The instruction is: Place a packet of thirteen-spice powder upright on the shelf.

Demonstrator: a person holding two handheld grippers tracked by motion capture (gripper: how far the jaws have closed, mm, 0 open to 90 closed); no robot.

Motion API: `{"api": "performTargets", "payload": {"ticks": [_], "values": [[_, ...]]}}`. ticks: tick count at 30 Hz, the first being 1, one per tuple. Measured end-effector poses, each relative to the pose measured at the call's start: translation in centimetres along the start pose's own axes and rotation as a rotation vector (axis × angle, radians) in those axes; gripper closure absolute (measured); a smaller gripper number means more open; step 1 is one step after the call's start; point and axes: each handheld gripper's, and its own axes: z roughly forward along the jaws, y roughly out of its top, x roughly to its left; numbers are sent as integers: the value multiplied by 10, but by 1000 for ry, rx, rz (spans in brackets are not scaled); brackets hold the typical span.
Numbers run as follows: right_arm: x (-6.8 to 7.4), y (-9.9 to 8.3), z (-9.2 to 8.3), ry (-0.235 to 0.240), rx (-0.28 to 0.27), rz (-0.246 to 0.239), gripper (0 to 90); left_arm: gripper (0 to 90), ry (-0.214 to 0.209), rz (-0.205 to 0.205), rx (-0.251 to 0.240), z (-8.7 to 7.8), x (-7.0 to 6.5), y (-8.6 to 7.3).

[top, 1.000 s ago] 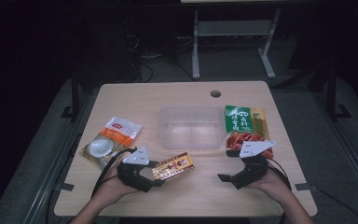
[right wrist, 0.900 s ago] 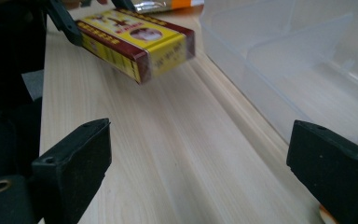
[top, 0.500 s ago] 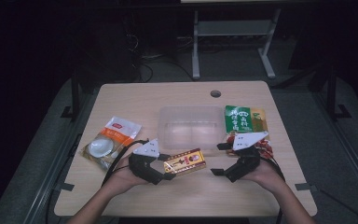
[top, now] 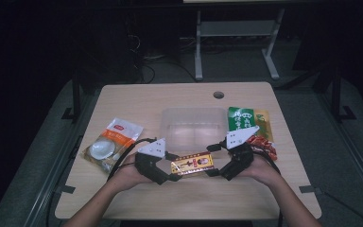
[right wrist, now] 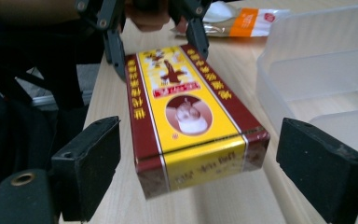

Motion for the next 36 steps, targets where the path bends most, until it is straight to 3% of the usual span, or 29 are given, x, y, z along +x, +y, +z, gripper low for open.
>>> {"api": "performTargets", "payload": {"ticks": [4,15,26,28,32,36], "values": [[3,-2,5,14,15,-9,144,320,-13,25,-8,-5,-1,-1],[9,-2,12,62,34,-52,276,319,-55,42,-6,-3,-1,-7],[15,-1,14,60,47,-86,311,318,-88,48,6,-3,1,-12],[16,-1,15,56,52,-99,315,317,-90,45,8,-2,1,-13],[18,0,16,58,64,-81,318,314,-93,41,19,0,2,-15],[17,-1,16,40,75,-100,321,274,-47,31,25,-1,2,-17]]}}
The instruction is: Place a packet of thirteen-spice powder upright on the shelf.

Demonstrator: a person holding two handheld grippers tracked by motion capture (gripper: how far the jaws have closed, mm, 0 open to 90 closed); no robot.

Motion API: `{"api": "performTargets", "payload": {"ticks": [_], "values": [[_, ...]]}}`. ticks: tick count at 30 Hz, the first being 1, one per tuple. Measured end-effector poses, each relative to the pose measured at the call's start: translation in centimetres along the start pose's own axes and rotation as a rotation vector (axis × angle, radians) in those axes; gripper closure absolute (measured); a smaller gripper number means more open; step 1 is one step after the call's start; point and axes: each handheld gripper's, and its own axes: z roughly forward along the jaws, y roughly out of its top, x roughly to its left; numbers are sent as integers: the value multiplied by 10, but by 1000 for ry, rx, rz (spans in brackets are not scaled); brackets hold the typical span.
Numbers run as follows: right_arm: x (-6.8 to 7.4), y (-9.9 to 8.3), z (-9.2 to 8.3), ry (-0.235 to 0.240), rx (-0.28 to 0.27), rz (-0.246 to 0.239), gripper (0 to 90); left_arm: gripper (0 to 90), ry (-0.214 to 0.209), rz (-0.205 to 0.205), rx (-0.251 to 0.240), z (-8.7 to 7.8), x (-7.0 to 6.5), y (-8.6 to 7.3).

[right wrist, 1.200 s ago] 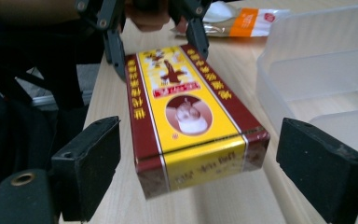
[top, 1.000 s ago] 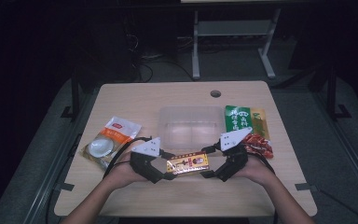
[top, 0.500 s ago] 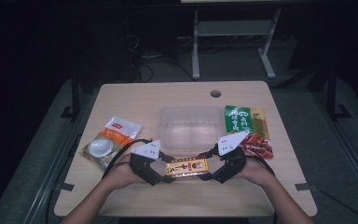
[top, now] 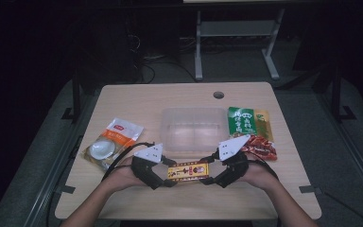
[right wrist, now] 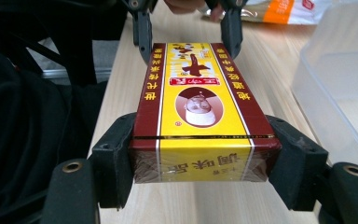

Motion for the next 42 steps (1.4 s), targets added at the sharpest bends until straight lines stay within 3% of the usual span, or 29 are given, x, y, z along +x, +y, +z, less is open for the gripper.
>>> {"api": "performTargets", "payload": {"ticks": [2,4,9,17,18,19,23,28,34,42], "values": [[1,-1,-1,-2,19,22,321,233,22,-21,-13,-4,1,-3],[0,-2,-1,-14,32,8,322,207,42,-39,-10,-10,1,-6],[1,-3,-6,-39,40,37,321,194,83,-74,4,-21,-4,-17],[-1,-2,-14,-73,76,62,321,188,152,-97,15,-27,-15,-32],[-3,-2,-16,-83,79,47,321,186,166,-100,16,-28,-16,-34],[-3,0,-17,-81,66,65,321,184,171,-105,13,-28,-17,-35],[-7,4,-20,-106,78,46,321,181,195,-135,14,-30,-19,-40],[-9,14,-28,-128,62,67,321,179,230,-164,-13,-35,-26,-44],[-18,27,-33,-161,67,58,321,178,243,-193,-20,-39,-31,-51],[-35,47,-37,-194,70,49,322,178,251,-196,-41,-41,-28,-53]]}}
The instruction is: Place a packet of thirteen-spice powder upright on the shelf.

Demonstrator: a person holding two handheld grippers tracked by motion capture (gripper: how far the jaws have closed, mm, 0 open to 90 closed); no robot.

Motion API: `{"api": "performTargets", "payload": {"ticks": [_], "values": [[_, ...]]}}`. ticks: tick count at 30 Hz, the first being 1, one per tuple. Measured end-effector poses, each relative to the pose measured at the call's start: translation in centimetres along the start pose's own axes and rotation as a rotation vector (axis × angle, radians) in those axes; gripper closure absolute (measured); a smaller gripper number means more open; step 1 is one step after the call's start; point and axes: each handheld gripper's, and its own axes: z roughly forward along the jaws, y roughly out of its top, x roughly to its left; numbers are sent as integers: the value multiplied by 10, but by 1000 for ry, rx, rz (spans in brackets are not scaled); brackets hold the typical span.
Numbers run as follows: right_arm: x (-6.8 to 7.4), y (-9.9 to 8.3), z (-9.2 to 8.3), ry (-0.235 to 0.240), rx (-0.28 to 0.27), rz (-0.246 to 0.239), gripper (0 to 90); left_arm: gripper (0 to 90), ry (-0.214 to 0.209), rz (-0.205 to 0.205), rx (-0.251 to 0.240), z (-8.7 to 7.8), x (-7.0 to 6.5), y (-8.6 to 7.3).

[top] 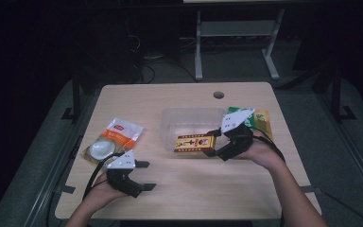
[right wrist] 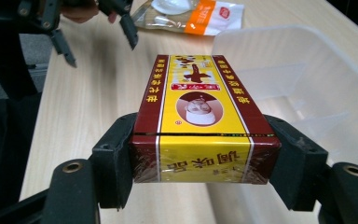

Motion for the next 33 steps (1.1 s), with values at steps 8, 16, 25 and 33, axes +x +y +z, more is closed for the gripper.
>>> {"api": "performTargets", "payload": {"ticks": [8,16,25,33], "values": [[-18,21,-3,-24,-9,-7,321,178,-8,0,-11,2,-2,1],[-37,38,7,-30,22,-10,321,177,-15,6,-10,3,-4,1],[-50,49,22,-35,47,-6,321,177,-29,8,-24,4,-6,2],[-61,58,36,-48,77,-25,320,177,-31,8,-23,4,-5,2]]}}
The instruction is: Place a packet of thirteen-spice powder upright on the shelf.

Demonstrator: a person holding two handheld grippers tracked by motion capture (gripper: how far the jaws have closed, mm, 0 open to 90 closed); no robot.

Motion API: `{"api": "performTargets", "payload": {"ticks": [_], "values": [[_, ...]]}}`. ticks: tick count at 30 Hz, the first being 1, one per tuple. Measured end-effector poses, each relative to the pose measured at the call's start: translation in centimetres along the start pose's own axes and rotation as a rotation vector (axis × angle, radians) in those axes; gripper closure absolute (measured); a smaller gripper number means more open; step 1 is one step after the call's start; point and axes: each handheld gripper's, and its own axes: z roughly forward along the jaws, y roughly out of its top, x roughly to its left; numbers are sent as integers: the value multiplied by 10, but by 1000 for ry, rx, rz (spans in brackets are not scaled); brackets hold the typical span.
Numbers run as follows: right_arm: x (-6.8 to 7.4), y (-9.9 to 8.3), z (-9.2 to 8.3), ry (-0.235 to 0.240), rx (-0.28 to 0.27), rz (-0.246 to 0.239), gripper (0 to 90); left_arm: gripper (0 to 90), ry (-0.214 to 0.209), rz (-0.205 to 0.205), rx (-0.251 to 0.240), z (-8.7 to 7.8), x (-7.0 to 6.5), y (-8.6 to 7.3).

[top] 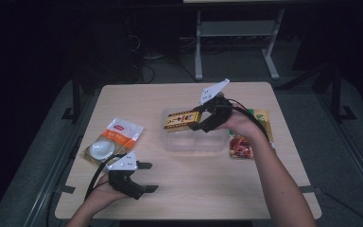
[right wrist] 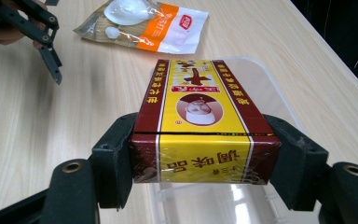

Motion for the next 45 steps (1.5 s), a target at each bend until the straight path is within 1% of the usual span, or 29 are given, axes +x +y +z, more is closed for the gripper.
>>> {"api": "performTargets", "payload": {"ticks": [1,2,3,4,6,7,8,9,10,11,12,13,16,20,21,22,24,28,30,31,32,35,40,41,42,43,45], "values": [[-1,1,2,-1,6,-4,319,177,-2,1,6,0,0,0],[-4,2,3,-6,2,-30,319,177,-2,2,3,0,1,0],[-4,3,5,-5,2,-16,319,177,-2,1,3,0,1,0],[-6,4,6,-3,8,-24,319,177,-3,0,4,0,1,0],[-7,6,9,-9,15,-24,318,177,-5,-1,5,0,0,0],[-9,6,10,-8,19,-37,319,177,-5,-1,3,0,0,0],[-9,8,11,-4,27,-19,318,177,-4,4,9,0,1,0],[-10,8,12,-8,29,-34,318,177,-4,2,10,1,1,0],[-11,9,13,-11,35,-26,318,177,-6,3,11,1,1,0],[-12,10,14,-17,36,-38,318,177,-8,-1,11,1,0,0],[-12,11,14,-14,38,-22,318,177,-9,-3,11,1,0,0],[-15,11,15,-18,27,-27,318,177,-10,-5,11,1,0,0],[-17,10,17,-22,30,-33,318,177,-10,-5,11,1,0,-1],[-19,9,22,-23,37,-29,318,177,-12,-3,13,2,0,0],[-19,10,24,-21,34,-27,317,177,-14,-10,14,2,0,-1],[-18,10,24,-18,43,-10,317,177,-14,-10,13,2,0,-1],[-19,11,27,-25,41,-27,317,177,-15,-10,12,3,0,-1],[-19,12,32,-17,26,-20,317,177,-17,-10,13,2,0,-1],[-19,14,34,-20,23,-29,317,177,-18,-10,15,2,0,-1],[-18,15,35,-16,21,-14,317,177,-18,-11,14,2,0,-1],[-19,16,36,-21,18,-31,317,177,-18,-11,14,2,0,-1],[-19,17,39,-22,17,-28,317,177,-20,-11,14,2,0,-1],[-20,20,42,-21,-8,-18,316,177,-24,-14,10,3,0,-1],[-19,21,42,-20,-9,-3,317,177,-24,-14,11,3,0,-1],[-20,21,43,-20,-19,-17,316,177,-26,-14,11,3,0,-1],[-20,23,44,-19,-25,-5,316,177,-28,-13,11,3,0,-1],[-20,23,45,-16,-35,-6,316,177,-30,-13,13,2,1,-1]]}}
